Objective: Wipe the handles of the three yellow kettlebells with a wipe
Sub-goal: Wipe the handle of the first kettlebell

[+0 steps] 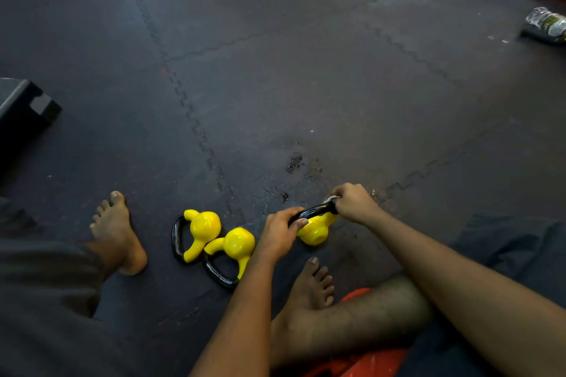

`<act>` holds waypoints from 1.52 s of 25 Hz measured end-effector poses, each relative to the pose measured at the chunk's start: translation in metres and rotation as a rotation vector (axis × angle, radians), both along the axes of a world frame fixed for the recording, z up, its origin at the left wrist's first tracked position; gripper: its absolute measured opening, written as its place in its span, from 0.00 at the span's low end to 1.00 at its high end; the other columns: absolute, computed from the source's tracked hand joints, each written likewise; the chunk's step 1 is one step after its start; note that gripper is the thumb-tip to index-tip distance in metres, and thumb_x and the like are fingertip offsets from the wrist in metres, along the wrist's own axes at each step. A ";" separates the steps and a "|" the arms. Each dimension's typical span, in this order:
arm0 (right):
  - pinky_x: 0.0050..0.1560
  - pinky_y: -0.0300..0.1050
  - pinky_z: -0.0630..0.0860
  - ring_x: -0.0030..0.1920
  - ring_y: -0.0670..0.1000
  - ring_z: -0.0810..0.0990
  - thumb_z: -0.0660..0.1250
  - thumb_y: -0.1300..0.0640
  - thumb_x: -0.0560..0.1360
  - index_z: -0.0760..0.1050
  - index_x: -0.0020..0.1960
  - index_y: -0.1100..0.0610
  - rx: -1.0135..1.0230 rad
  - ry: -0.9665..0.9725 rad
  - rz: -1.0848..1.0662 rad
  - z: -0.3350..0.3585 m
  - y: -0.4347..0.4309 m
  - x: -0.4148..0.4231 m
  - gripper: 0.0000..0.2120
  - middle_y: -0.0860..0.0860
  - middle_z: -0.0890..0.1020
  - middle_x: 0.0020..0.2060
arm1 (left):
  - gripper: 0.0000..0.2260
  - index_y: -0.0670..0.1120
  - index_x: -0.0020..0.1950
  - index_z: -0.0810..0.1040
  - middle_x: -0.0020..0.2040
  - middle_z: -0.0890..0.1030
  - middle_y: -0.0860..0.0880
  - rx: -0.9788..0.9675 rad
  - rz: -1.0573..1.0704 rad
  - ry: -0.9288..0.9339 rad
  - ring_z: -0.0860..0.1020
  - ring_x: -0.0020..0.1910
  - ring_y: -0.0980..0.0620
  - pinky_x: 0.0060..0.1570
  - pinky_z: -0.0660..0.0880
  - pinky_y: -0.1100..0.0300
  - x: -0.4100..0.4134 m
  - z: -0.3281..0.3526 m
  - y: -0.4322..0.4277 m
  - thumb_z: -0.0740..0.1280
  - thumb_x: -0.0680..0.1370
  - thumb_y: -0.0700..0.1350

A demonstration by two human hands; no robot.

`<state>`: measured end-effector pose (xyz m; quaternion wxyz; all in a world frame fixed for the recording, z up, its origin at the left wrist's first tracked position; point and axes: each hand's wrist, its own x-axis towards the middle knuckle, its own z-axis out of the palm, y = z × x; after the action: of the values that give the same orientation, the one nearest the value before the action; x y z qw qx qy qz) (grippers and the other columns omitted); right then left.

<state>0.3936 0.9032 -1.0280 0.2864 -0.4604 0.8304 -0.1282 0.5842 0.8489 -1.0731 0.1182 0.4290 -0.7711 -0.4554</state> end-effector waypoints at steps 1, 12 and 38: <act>0.41 0.44 0.74 0.47 0.57 0.81 0.61 0.63 0.71 0.84 0.49 0.51 -0.024 0.019 0.055 0.001 0.003 0.001 0.15 0.55 0.85 0.43 | 0.13 0.52 0.61 0.79 0.50 0.83 0.51 -0.005 -0.004 -0.001 0.78 0.48 0.56 0.46 0.69 0.65 0.000 0.000 0.000 0.68 0.77 0.48; 0.56 0.50 0.79 0.57 0.53 0.81 0.59 0.57 0.74 0.81 0.58 0.46 -0.232 0.069 -0.034 -0.019 0.010 0.029 0.18 0.49 0.85 0.53 | 0.14 0.47 0.63 0.79 0.54 0.83 0.48 -0.010 0.085 0.027 0.76 0.51 0.58 0.50 0.68 0.68 0.002 0.003 0.000 0.68 0.78 0.46; 0.43 0.49 0.76 0.44 0.61 0.81 0.59 0.60 0.77 0.78 0.64 0.49 -0.278 0.060 -0.265 -0.027 0.012 0.040 0.19 0.61 0.84 0.46 | 0.14 0.48 0.63 0.79 0.45 0.82 0.46 -0.003 0.107 0.001 0.79 0.45 0.50 0.46 0.73 0.61 0.000 -0.003 -0.006 0.67 0.78 0.48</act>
<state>0.4339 0.9153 -1.0550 0.1757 -0.3858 0.8663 -0.2643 0.5838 0.8430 -1.0759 0.1433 0.4693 -0.7476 -0.4476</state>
